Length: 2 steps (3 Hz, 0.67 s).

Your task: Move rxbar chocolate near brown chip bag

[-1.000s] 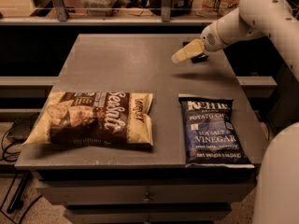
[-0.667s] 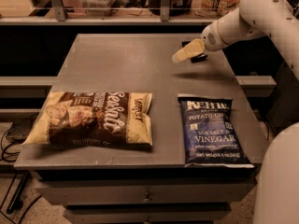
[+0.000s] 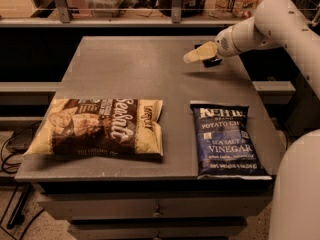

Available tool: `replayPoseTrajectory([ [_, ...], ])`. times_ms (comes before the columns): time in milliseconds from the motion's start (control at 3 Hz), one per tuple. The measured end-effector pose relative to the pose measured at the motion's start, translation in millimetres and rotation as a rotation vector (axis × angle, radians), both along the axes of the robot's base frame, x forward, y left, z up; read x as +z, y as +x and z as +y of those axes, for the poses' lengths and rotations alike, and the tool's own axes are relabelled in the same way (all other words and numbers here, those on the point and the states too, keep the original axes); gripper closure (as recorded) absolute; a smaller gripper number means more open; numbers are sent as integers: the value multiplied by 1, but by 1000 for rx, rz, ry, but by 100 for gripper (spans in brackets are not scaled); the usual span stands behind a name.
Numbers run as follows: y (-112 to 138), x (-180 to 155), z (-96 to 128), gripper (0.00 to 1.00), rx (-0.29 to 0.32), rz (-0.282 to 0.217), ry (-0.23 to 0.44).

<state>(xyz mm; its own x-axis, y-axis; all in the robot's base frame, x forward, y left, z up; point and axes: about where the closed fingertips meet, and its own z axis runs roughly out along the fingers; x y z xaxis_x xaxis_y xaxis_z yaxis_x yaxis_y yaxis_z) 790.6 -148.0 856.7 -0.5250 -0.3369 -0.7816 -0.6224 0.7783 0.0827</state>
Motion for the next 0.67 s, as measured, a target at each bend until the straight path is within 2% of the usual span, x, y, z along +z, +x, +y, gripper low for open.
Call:
replayPoseTrajectory([
  [333, 7, -9, -2, 0, -26, -5, 11],
  [667, 12, -19, -8, 0, -58, 3, -9],
])
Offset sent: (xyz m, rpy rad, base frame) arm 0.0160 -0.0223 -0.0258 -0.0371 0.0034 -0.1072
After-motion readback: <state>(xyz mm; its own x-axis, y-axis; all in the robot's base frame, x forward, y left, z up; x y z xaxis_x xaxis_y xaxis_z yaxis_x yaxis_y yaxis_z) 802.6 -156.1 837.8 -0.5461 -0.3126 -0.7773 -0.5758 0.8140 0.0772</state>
